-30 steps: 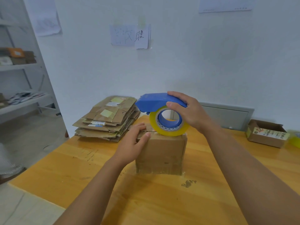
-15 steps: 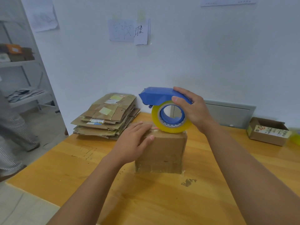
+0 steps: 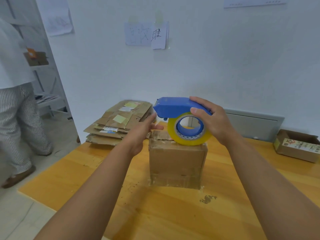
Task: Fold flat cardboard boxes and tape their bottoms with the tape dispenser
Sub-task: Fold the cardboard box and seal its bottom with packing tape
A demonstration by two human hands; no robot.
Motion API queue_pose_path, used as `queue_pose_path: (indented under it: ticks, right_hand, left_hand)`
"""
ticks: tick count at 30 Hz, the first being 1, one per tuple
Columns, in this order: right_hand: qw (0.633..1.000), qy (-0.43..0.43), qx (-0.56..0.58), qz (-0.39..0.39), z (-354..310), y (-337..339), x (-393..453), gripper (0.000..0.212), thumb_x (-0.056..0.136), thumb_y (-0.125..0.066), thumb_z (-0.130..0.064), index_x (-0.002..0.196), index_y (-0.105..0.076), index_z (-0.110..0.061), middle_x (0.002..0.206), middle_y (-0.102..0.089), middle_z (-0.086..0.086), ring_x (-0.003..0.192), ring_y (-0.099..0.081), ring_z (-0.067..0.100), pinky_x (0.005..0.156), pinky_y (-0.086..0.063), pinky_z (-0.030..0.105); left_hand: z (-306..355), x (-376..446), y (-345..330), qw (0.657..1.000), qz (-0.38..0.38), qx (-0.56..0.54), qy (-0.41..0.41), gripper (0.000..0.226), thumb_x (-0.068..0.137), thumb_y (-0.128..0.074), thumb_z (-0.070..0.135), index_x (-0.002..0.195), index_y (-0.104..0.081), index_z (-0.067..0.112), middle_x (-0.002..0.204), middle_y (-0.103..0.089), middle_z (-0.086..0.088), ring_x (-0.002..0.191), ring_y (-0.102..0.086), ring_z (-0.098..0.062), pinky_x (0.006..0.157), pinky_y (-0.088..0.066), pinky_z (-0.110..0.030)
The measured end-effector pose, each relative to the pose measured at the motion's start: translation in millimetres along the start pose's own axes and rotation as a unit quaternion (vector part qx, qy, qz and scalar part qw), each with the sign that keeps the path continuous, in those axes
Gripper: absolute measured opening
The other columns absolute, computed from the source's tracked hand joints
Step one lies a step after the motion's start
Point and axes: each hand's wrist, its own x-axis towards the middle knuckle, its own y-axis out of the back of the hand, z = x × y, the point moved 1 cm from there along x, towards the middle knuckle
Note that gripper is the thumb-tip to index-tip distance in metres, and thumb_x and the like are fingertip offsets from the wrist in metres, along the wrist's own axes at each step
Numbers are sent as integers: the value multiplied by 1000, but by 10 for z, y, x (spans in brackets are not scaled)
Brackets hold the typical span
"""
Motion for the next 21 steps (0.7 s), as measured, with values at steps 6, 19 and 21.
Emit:
queue_pose_path:
  ticks: [6,19,21]
  right_hand:
    - [1000,-1,-2,-10,7,8,17,30,95,-65,-25,119,-62,-43,119,-62,-28,107,-59,-9,84,-48,9]
    - [995,5,-77,-60,-203,61,174,30,90,-71,-38,116,-62,-50,106,-60,-45,106,-56,-17,79,-45,2]
    - [992,6,-97,-77,-247,96,203,30,89,-71,-39,117,-63,-48,104,-59,-48,104,-54,-21,77,-43,0]
  left_hand:
    - [-21,41,62,995,17,-96,15,11,91,-65,33,92,-69,23,81,-75,12,96,-54,-12,88,-35,-31]
    - [135,-14,207,995,5,-99,-18,10,97,-59,11,88,-63,10,67,-64,0,64,-53,-10,59,-43,-22]
    - [150,-10,268,993,13,-117,-17,10,96,-59,10,88,-63,9,66,-63,0,59,-57,-7,55,-46,-19]
